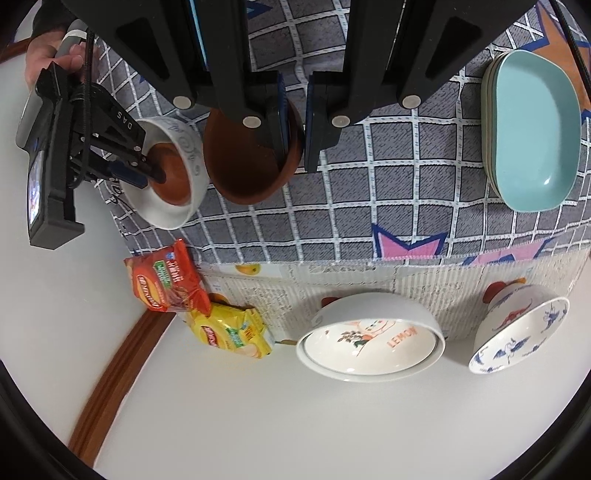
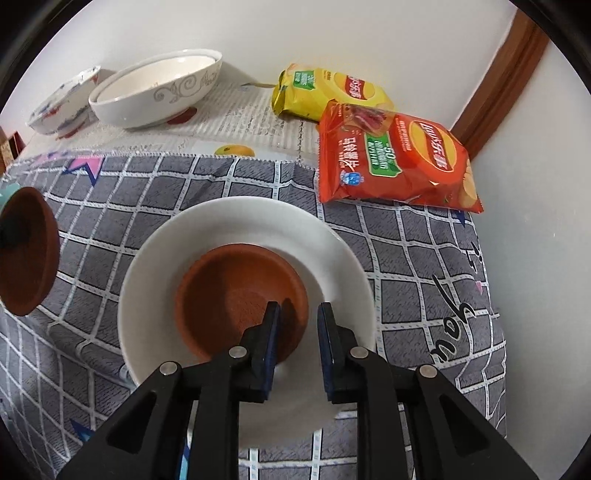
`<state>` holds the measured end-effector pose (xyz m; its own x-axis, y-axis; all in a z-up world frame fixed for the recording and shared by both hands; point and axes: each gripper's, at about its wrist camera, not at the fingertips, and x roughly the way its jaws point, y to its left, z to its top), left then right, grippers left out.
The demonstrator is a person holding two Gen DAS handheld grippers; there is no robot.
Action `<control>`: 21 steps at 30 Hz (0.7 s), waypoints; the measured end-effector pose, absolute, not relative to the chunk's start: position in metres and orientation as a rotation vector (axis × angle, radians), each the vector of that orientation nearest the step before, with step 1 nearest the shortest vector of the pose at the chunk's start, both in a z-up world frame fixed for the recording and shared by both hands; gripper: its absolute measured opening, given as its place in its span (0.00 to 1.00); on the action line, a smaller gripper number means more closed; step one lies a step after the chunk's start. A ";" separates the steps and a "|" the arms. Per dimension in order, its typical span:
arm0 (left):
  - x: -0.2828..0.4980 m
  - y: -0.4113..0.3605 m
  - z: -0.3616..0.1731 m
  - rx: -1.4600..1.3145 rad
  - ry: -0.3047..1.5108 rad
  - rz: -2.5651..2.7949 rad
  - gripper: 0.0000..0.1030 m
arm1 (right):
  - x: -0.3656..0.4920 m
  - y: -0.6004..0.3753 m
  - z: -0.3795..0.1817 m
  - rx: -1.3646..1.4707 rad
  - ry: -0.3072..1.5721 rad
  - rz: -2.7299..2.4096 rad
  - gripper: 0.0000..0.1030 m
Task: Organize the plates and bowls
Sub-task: 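Open the right gripper in the bowl while the left gripper brings its dish over, then lower the left gripper's brown dish onto the other dish and open it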
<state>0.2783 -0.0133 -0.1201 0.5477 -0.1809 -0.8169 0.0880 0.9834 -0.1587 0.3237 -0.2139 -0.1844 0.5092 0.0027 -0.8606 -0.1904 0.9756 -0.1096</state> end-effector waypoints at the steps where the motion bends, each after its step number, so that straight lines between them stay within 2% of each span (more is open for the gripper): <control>1: 0.278 -0.016 -0.118 -0.098 0.974 -0.162 0.08 | 0.321 -0.217 -0.181 -0.184 1.027 0.126 0.18; 13: 0.279 -0.071 -0.097 -0.058 0.953 -0.206 0.08 | 0.276 -0.280 -0.129 -0.007 0.906 0.134 0.21; 21: 0.290 -0.114 -0.110 -0.037 0.985 -0.232 0.08 | 0.246 -0.320 -0.124 -0.010 0.866 0.103 0.21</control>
<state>0.2900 -0.1144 -0.1102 0.5298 -0.2112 -0.8214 0.1779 0.9746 -0.1359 0.2460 -0.3195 -0.1236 0.6430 0.0863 -0.7610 -0.0947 0.9950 0.0328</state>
